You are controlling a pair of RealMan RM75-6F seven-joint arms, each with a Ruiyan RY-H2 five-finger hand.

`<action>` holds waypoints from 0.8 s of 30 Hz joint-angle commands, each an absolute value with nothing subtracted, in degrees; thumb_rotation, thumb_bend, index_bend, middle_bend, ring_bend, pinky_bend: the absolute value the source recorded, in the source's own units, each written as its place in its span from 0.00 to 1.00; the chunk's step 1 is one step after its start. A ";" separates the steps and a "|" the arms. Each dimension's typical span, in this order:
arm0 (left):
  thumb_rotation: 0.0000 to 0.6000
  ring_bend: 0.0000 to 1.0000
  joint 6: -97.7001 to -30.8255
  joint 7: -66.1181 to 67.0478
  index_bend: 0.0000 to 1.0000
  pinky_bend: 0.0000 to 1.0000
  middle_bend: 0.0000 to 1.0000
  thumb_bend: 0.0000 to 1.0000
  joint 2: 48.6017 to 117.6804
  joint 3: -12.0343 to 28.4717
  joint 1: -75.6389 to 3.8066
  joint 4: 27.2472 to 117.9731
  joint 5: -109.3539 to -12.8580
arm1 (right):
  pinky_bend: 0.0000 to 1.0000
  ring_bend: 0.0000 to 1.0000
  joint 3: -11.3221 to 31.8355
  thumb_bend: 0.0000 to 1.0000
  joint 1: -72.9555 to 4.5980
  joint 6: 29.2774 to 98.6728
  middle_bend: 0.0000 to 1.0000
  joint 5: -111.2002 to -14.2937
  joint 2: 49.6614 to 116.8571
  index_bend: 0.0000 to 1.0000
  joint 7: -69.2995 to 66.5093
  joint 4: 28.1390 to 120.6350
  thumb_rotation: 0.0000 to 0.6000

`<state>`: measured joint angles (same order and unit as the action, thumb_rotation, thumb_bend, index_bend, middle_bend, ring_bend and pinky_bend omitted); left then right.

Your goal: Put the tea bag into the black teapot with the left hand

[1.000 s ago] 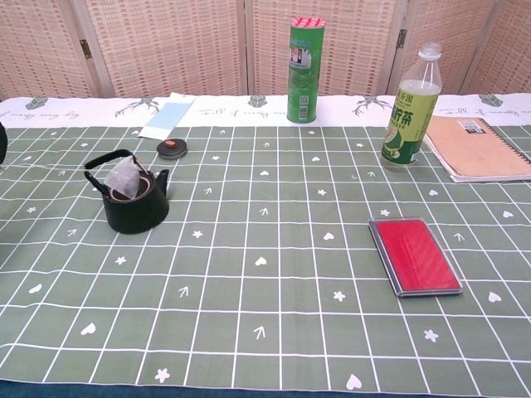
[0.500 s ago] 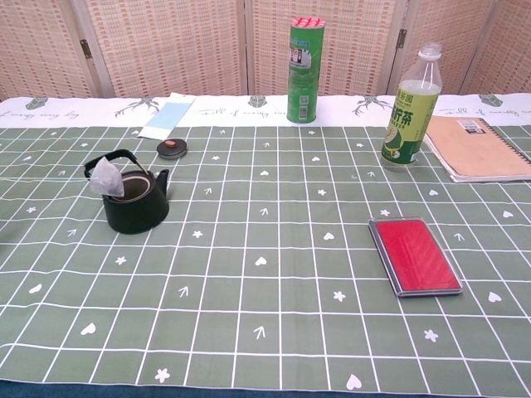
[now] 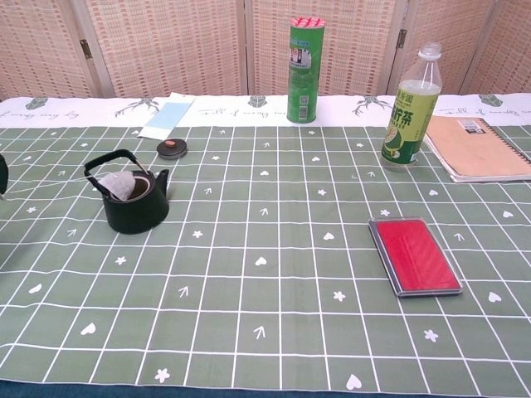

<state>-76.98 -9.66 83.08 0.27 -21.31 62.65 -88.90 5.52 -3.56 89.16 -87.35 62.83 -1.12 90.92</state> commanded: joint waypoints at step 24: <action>1.00 1.00 -66.17 -9.09 0.00 1.00 1.00 0.49 63.37 0.30 -22.72 98.19 -83.95 | 0.00 0.00 4.84 0.45 -3.91 88.58 0.00 -88.47 63.09 0.00 -0.78 91.01 1.00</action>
<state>-75.93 -10.21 71.83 0.72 -19.17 85.91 -86.65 4.85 -3.90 88.59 -88.47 63.08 -0.78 91.01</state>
